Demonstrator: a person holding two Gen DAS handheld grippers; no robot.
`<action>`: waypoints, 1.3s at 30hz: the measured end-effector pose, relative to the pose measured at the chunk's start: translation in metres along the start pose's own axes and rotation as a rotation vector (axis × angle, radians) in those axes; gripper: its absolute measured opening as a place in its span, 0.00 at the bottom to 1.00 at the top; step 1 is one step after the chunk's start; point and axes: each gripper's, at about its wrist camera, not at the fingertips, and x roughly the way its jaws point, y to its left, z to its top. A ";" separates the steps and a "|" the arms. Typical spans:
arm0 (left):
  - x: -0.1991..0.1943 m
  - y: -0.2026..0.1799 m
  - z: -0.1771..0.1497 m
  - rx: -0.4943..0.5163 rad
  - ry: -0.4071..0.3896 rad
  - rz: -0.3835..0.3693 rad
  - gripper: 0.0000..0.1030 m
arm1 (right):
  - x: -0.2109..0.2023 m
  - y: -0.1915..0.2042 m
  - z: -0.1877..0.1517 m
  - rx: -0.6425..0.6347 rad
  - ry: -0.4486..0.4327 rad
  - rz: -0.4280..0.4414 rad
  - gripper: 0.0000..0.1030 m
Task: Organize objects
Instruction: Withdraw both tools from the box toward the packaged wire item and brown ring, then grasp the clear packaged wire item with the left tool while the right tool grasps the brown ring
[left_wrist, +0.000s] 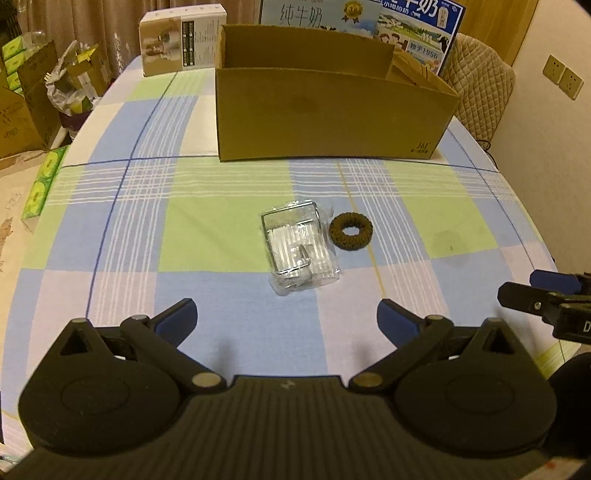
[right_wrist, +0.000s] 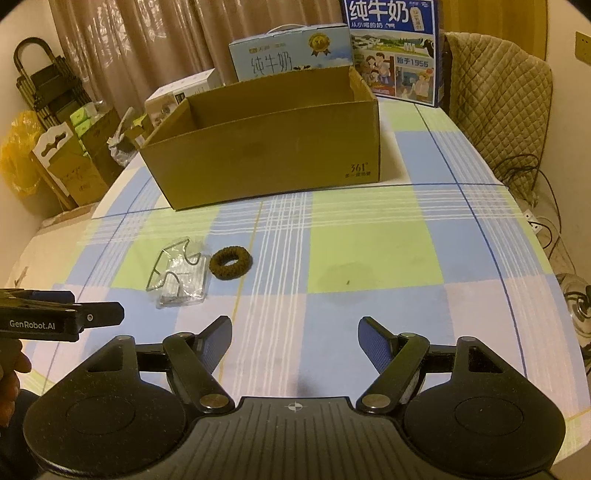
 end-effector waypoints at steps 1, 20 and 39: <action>0.003 0.000 0.000 0.001 0.004 -0.001 0.98 | 0.002 0.001 0.000 -0.005 0.002 0.000 0.71; 0.075 0.003 0.030 -0.003 0.049 -0.005 0.65 | 0.062 -0.001 0.014 -0.053 0.049 0.015 0.71; 0.097 0.007 0.038 -0.009 0.063 -0.060 0.32 | 0.091 0.004 0.023 -0.065 0.073 0.031 0.71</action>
